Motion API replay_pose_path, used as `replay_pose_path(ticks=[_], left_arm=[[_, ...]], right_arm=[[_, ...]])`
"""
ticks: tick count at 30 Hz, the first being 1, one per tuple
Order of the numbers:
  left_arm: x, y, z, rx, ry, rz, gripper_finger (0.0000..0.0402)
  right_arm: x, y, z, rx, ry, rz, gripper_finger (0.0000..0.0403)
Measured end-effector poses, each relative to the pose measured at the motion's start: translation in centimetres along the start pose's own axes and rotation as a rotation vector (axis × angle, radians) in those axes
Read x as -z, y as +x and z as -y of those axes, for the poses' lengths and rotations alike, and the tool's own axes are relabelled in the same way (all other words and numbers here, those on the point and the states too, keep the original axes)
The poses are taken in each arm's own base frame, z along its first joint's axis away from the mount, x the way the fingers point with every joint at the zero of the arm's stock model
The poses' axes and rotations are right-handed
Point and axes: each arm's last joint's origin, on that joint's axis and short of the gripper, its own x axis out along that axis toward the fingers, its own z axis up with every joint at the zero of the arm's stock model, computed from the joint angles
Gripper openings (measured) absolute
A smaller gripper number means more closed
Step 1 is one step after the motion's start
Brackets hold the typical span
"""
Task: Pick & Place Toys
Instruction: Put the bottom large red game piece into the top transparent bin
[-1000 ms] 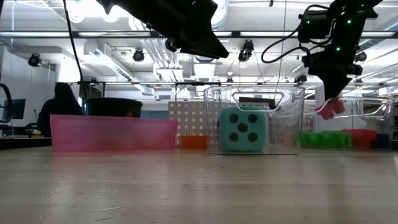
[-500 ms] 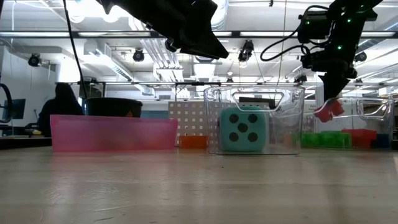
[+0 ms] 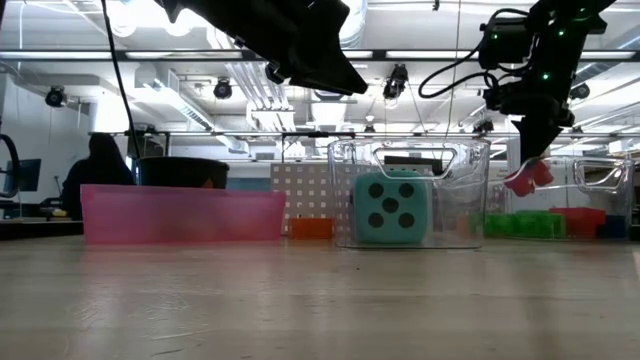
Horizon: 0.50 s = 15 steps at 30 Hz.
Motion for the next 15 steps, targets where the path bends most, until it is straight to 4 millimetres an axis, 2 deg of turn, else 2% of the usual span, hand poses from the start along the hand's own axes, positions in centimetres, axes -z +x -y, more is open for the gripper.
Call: replay_pose_path(ticks=[15], left_arm=[[0.0, -0.01, 0.01, 0.0, 0.001, 0.0, 0.0164]], right_arm=[[0.03, 0.06, 0.03, 0.012, 0.054, 0.001, 0.0013]])
